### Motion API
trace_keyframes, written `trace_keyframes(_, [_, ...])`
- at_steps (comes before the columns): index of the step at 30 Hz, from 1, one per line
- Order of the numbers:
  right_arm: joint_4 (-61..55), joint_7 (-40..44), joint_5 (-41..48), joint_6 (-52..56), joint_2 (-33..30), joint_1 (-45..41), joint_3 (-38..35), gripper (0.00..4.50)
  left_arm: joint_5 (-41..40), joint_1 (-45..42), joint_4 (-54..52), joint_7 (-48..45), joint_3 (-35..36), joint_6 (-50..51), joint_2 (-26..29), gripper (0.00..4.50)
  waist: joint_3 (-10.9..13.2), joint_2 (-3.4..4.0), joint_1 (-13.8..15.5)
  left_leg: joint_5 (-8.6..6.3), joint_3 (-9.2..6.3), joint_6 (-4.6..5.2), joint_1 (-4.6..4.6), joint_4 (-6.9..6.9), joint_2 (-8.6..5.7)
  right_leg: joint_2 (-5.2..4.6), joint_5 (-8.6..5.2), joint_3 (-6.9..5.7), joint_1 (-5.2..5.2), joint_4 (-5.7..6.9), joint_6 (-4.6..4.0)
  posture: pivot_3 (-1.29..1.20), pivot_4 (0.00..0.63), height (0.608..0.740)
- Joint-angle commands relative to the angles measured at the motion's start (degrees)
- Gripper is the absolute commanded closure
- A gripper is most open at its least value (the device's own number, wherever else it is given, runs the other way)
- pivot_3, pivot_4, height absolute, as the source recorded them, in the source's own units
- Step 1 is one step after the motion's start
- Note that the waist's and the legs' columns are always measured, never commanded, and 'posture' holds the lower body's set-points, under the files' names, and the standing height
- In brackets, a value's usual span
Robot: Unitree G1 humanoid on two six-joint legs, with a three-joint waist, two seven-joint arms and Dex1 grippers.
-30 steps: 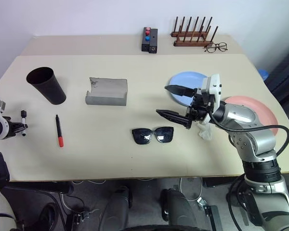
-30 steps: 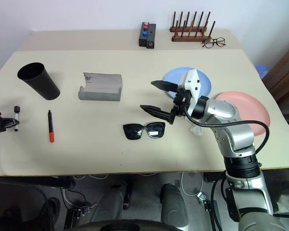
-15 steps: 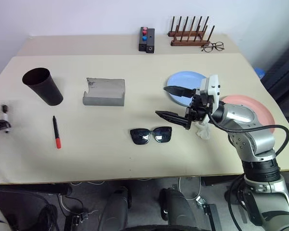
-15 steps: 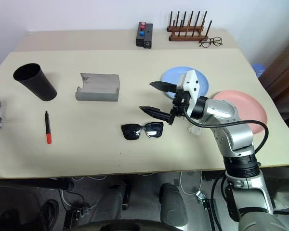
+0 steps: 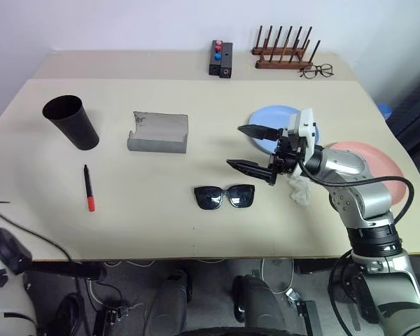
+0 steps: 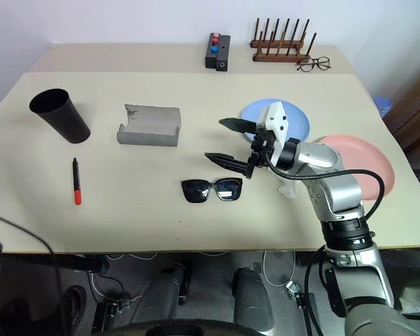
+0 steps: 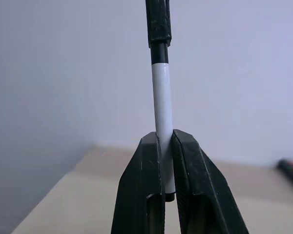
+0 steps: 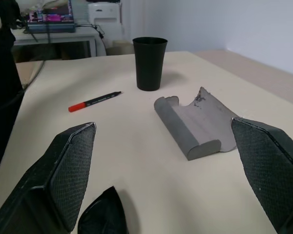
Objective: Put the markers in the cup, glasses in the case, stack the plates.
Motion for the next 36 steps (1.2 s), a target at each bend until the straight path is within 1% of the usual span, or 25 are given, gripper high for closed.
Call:
trace_keyframes(1, [-0.46, -0.59, -0.22, -1.91, 0.85, -1.4, -1.11, 0.0, 0.81, -2.07, 0.9, -0.71, -2.05, -4.63, -1.68, 4.44, 0.0, 0.0, -0.1, 0.0, 0.0, 0.0, 0.0, 0.02, 0.0, 0.0, 0.0, 0.0, 0.01, 0.01, 0.01, 0.0, 0.15, 0.74])
trace_keyframes(6, [-2.48, -1.59, 0.1, -1.34, -0.02, 0.61, -2.28, 0.0, 2.02, -3.74, 6.16, -1.43, -4.5, -10.48, -5.13, 4.44, 0.0, -0.01, -0.74, 0.01, -0.02, 0.01, -0.01, 0.08, 0.01, 0.04, 0.02, 0.0, 0.02, 0.04, 0.04, 0.0, 0.15, 0.74])
trace_keyframes(11, [-4.77, -2.4, 0.71, -0.39, -1.28, 2.55, -3.36, 0.0, 3.87, -3.68, 11.75, -2.49, -6.09, -16.1, -5.89, 4.44, 0.01, 0.0, -0.9, 0.0, -0.02, 0.02, -0.01, 0.1, 0.01, 0.04, 0.04, 0.0, 0.03, 0.04, 0.07, 0.0, 0.15, 0.74])
trace_keyframes(26, [-6.07, -3.01, 1.11, 0.95, -1.88, 3.02, -3.67, 0.0, 3.35, 1.78, 14.58, -1.94, -5.78, -19.62, -6.88, 4.44, 0.01, 0.0, -0.81, 0.0, -0.04, 0.02, -0.01, 0.14, 0.03, 0.05, 0.04, 0.0, 0.05, 0.05, 0.07, 0.0, 0.15, 0.74])
trace_keyframes(36, [-6.27, -3.17, 1.03, 1.27, -1.93, 2.62, -3.55, 0.0, 3.2, 2.18, 13.92, -2.19, -6.18, -19.11, -7.3, 4.44, 0.01, 0.0, -0.83, 0.0, -0.05, 0.02, -0.01, 0.16, 0.03, 0.05, 0.04, 0.0, 0.07, 0.04, 0.07, 0.0, 0.15, 0.74])
